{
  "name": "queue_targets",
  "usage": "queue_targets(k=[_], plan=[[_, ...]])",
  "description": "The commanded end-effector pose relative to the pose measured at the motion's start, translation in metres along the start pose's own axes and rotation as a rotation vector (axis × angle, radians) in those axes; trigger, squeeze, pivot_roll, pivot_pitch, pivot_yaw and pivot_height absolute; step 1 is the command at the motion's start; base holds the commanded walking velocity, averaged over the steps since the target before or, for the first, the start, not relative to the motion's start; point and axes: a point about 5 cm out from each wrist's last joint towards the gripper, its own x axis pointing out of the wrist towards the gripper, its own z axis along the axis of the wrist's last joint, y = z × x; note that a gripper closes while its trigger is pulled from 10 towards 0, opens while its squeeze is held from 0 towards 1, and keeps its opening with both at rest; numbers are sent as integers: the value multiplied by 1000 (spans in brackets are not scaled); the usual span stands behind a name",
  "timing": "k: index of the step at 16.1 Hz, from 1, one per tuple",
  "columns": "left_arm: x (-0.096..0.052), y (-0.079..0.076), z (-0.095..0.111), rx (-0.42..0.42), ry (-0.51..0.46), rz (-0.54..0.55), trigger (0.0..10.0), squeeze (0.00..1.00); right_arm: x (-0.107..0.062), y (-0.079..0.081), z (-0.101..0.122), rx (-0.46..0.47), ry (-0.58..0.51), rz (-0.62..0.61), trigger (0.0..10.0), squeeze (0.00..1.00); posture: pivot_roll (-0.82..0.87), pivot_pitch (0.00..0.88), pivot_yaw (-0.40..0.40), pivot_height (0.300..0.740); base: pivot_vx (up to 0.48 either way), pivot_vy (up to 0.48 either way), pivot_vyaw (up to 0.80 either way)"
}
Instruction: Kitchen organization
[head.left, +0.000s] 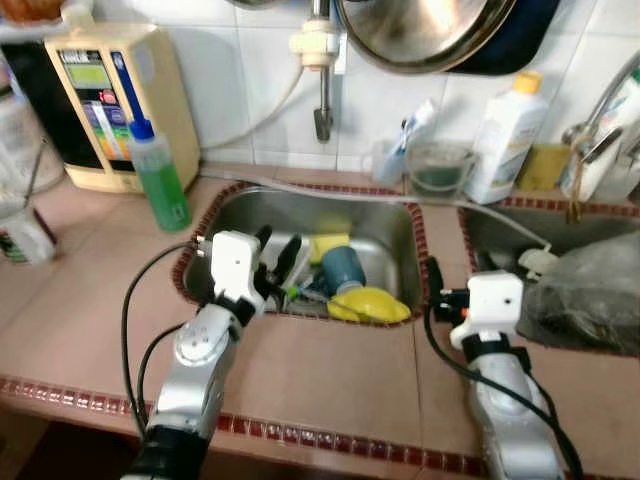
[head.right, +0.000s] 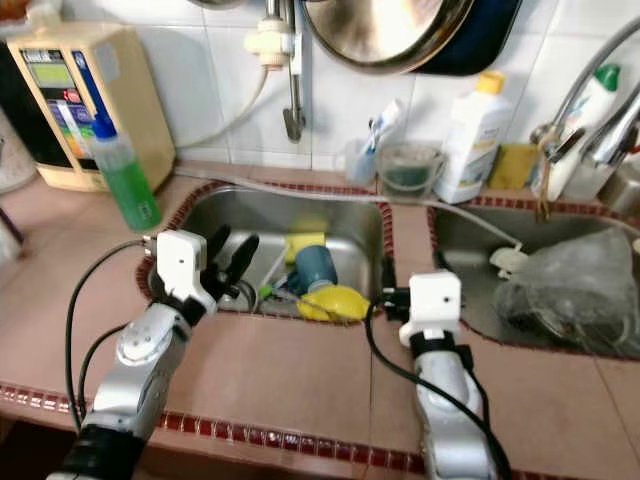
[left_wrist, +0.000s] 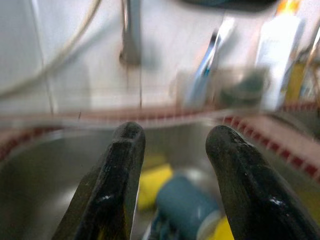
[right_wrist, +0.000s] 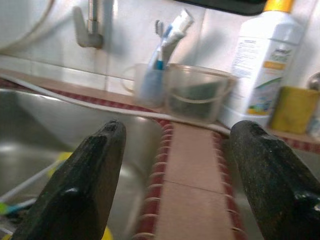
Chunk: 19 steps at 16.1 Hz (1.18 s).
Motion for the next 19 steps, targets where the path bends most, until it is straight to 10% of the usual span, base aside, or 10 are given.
queue_targets(k=[1,19], plan=[[-1,4,0,11,13,6,10000,0,0,1,0,3,-4,3,10000,0,-68,0,44,740,0,0,0],[-10,8,-4,-6,42,10,10000,0,-4,-9,-4,-19,24,-18,10000,0,-72,10,40,740,0,0,0]])
